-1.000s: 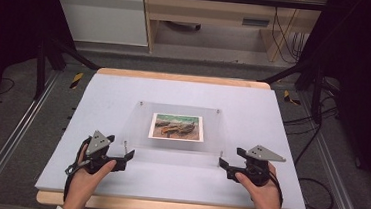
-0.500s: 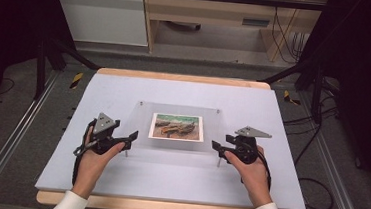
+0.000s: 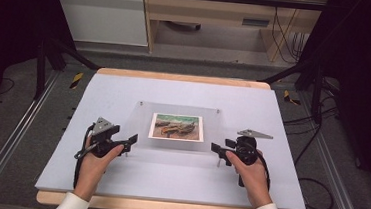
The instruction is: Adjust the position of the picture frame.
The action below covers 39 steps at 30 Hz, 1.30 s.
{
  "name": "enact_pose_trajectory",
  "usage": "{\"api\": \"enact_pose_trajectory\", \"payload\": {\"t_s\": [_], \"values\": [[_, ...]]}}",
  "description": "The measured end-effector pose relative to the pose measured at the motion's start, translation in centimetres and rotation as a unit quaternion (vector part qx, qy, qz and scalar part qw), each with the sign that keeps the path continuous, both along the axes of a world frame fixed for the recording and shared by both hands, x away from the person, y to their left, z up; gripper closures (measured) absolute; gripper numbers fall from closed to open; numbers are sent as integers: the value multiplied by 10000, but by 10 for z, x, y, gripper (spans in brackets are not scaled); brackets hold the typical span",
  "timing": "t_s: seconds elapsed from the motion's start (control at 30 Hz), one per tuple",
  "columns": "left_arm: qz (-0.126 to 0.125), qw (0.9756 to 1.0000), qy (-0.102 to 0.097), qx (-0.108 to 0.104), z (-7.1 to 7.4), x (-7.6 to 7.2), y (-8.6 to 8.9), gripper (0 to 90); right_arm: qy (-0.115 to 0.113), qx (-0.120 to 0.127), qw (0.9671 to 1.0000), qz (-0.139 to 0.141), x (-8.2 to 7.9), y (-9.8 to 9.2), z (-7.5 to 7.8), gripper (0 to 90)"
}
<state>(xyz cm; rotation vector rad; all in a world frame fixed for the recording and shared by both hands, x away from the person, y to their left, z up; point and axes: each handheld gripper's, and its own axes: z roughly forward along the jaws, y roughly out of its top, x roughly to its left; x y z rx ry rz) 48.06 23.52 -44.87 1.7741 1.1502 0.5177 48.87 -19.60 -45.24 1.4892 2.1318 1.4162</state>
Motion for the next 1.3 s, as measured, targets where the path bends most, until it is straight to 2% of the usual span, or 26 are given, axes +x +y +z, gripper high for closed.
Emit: {"api": "enact_pose_trajectory", "payload": {"t_s": [0.17,0.23,0.37,0.43,0.63,0.7,1.07,1.27,1.3], "values": [[-61,9999,118,-36,-2,0,-1,176,149,197,9997,-28,0,-2,-2,309],[-111,9996,217,-157,-3,0,0,176,217,281,9994,-40,1,-4,-3,300],[-129,9994,239,-209,-4,1,0,178,346,399,9986,-49,1,-4,-4,288],[-126,9990,286,-309,-5,1,1,178,409,464,9981,-41,2,-5,-5,282],[-138,9985,346,-403,-6,2,3,178,495,577,9971,-42,3,-6,-7,274],[-159,9981,385,-444,-7,2,4,177,622,726,9954,21,4,-6,-9,273],[-241,9969,490,-571,-8,3,5,179,627,725,9954,28,6,-3,-10,266],[-324,9947,627,-747,-10,6,6,179,613,718,9955,34,6,-3,-10,266],[-350,9934,702,-831,-11,7,7,179,615,720,9955,34,6,-3,-10,266]]}}
